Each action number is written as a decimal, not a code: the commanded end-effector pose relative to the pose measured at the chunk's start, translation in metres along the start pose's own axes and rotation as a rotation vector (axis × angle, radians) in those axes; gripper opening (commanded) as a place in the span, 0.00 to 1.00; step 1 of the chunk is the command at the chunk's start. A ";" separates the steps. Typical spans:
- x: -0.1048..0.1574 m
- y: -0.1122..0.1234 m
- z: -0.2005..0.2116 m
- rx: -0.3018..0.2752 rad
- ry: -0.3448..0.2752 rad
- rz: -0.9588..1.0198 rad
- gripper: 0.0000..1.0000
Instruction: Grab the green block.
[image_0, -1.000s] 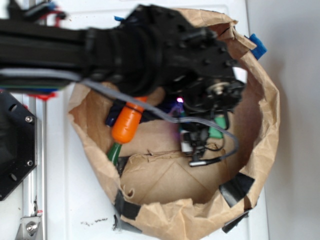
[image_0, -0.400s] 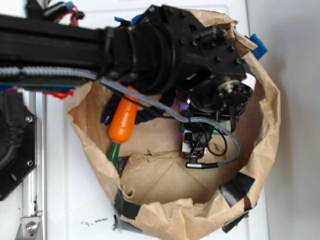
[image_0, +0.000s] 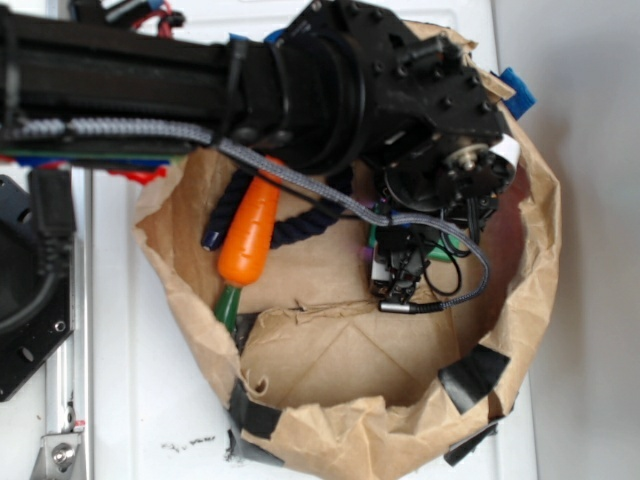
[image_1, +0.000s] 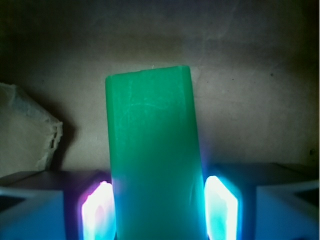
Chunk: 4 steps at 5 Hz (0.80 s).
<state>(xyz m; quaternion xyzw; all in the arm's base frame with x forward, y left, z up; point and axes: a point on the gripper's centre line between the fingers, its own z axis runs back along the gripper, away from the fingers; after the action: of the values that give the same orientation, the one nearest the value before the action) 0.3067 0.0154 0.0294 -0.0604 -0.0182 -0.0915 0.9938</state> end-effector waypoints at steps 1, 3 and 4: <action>-0.034 -0.008 0.072 -0.024 -0.029 0.069 0.00; -0.081 -0.050 0.154 0.047 -0.051 0.142 0.00; -0.084 -0.050 0.172 0.096 -0.067 0.188 0.00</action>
<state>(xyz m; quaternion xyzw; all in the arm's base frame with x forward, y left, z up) 0.2065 0.0080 0.1887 -0.0223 -0.0201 0.0048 0.9995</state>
